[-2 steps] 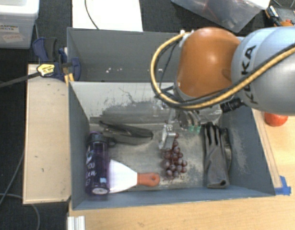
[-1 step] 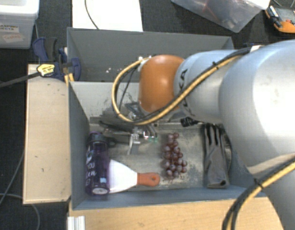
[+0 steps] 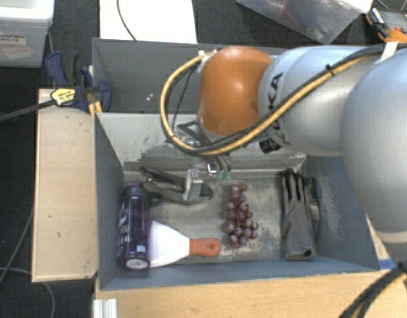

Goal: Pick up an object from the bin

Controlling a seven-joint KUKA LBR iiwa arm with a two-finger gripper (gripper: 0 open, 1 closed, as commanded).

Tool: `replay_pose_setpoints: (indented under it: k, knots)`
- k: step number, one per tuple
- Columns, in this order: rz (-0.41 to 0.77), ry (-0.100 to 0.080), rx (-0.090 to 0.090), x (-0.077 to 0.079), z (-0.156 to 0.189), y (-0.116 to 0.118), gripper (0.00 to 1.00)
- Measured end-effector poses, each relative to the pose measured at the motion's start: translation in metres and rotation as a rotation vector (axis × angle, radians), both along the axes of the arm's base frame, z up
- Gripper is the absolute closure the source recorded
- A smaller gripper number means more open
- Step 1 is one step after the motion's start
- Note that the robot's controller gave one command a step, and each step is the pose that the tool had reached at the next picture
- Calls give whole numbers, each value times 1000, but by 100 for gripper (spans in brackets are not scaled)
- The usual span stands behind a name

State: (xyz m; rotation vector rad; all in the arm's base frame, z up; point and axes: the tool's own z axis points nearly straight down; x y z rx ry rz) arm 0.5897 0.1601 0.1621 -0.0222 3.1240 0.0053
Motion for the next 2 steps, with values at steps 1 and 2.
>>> replay_pose_setpoints:
  k: [1,2]
  knots:
    - [-100,15,1,-2,-97,-2,0]
    - [-93,-7,6,-6,-91,20,0]
